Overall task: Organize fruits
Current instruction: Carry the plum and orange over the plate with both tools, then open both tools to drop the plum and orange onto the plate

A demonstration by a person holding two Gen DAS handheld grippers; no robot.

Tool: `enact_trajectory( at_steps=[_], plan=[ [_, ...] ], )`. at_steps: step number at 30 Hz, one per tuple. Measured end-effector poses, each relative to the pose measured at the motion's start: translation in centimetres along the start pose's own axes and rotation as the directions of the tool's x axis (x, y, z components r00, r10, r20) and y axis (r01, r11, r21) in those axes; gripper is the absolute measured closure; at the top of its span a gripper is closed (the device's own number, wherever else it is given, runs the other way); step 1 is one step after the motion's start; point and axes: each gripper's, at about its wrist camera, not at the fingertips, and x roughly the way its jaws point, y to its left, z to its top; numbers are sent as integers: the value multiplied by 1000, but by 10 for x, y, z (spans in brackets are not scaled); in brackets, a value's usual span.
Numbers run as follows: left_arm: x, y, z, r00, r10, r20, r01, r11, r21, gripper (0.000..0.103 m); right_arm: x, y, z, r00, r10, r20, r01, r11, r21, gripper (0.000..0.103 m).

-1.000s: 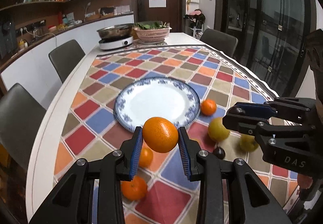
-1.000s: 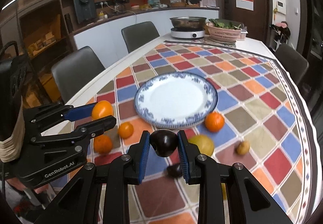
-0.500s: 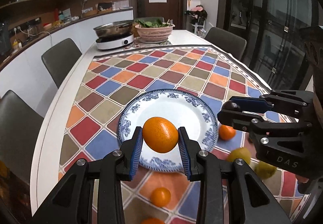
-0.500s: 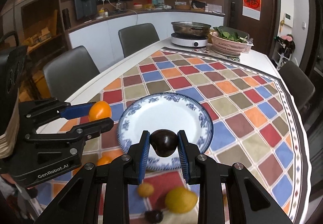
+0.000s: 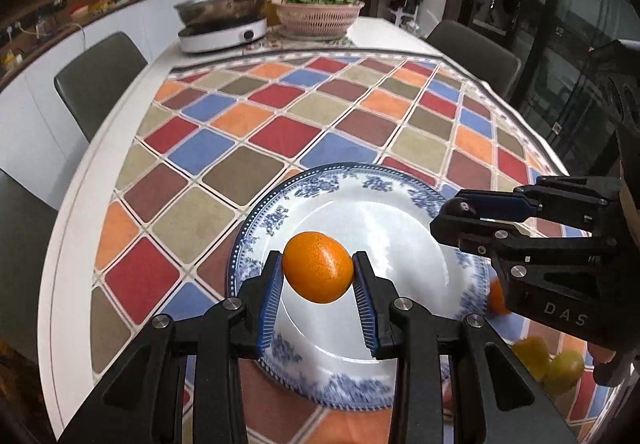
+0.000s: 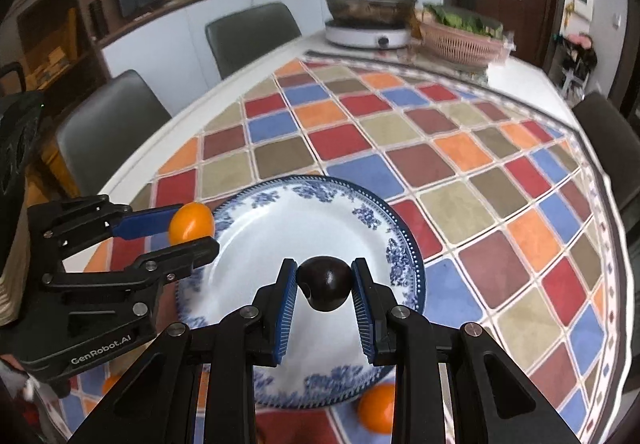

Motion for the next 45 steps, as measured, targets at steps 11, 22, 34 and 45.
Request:
enact_trajectory(
  at_steps=[11, 22, 34, 45],
  plan=[
    [47, 7, 12, 994, -2, -110, 0, 1000, -15, 68, 56, -21, 9, 991, -13, -130, 22, 998, 61, 74],
    [44, 7, 16, 994, 13, -110, -13, 1000, -5, 56, 57, -27, 14, 993, -27, -119, 37, 996, 84, 62],
    [-22, -2, 1, 997, 80, 10, -81, 997, 22, 45, 4, -10, 4, 998, -45, -34, 47, 997, 58, 62],
    [-100, -19, -27, 980, 135, 145, -138, 990, 14, 32, -67, 16, -19, 997, -33, 76, 29, 998, 55, 47]
  ],
)
